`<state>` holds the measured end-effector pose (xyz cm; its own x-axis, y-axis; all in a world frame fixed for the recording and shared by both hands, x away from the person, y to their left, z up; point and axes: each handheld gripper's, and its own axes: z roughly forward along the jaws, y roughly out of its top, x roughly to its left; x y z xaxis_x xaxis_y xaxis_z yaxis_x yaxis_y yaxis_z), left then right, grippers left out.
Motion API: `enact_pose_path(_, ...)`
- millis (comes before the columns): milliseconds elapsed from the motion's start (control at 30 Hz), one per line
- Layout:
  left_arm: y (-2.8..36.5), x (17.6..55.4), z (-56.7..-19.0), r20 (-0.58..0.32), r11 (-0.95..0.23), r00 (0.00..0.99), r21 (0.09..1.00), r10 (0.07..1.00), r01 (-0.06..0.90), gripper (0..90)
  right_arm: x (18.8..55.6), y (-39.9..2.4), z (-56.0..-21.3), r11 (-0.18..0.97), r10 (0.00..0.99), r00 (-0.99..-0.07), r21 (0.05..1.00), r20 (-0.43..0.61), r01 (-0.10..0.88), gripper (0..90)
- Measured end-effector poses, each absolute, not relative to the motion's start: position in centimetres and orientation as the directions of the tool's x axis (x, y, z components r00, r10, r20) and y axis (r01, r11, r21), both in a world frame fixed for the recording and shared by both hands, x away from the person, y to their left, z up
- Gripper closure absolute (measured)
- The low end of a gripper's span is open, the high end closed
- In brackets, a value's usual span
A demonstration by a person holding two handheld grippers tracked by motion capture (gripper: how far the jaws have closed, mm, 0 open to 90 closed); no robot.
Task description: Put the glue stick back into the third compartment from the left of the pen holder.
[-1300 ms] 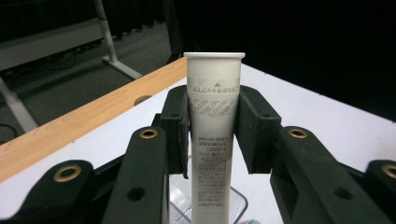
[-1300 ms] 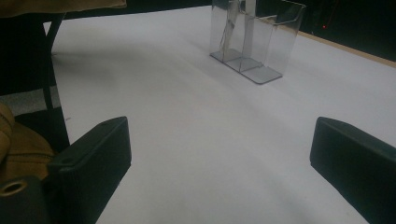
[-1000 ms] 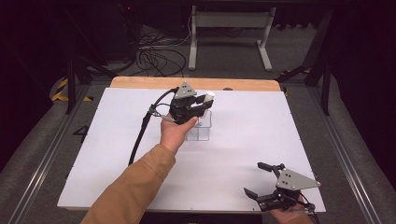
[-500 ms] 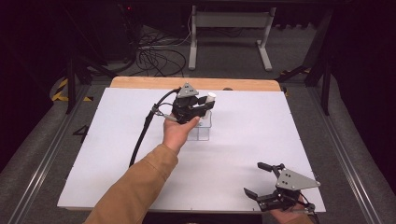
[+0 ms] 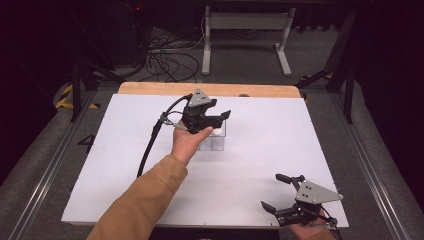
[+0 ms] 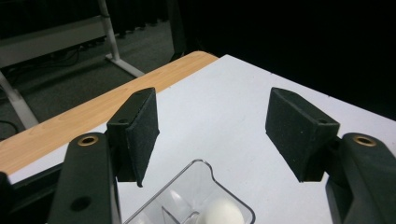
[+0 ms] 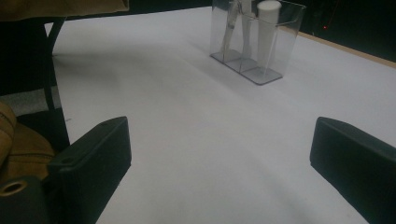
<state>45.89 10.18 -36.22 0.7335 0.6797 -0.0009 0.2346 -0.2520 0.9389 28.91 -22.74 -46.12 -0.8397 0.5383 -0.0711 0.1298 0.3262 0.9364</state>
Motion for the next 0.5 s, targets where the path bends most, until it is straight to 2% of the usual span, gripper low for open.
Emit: enact_pose_path(500,12.0,43.4,-34.8,0.004,-0.243,0.774,0.951,0.634,0.193,26.8,29.2,-22.5,-46.1,0.335,0.530,-0.844,0.935,-0.082,0.119,5.8)
